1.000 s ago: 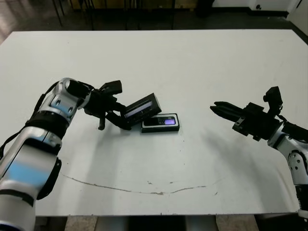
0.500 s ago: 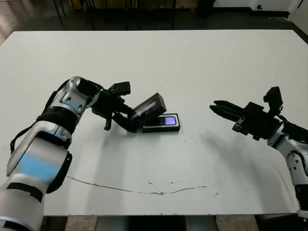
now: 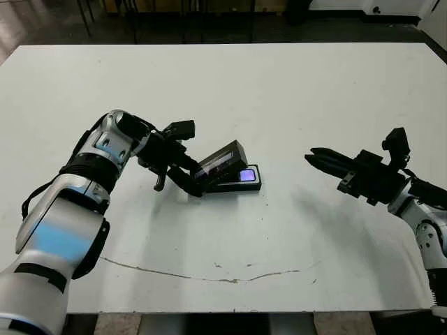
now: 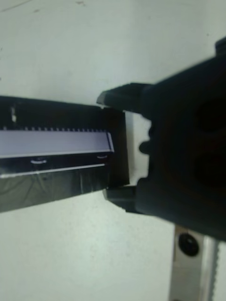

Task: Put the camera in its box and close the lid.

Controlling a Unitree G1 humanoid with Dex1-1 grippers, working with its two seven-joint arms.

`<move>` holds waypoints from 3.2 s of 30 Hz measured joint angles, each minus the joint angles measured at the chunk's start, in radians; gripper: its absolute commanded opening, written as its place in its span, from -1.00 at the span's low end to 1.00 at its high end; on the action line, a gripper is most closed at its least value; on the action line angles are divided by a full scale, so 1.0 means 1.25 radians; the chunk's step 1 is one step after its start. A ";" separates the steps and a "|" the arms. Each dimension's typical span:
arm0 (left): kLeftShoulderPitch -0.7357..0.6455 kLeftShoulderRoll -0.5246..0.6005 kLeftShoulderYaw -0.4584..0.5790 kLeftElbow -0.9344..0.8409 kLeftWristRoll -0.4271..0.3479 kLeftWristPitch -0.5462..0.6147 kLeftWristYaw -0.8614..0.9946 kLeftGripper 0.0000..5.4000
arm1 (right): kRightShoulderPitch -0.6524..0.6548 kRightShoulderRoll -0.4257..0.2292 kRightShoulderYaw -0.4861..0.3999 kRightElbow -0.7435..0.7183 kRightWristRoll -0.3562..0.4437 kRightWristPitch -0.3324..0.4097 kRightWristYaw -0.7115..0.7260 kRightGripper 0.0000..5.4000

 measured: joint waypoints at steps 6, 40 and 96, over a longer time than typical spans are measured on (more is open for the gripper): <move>0.011 -0.009 -0.007 -0.031 0.020 -0.019 0.056 -0.79 | 0.001 0.000 0.001 0.003 -0.001 -0.004 0.000 -1.00; 0.080 -0.043 -0.018 -0.226 0.017 0.139 0.130 -0.81 | 0.001 0.000 0.001 0.002 0.009 0.012 0.000 -1.00; 0.299 0.140 0.168 -0.472 -0.181 0.076 0.181 -0.25 | 0.024 0.004 0.001 -0.036 0.019 0.011 -0.011 -1.00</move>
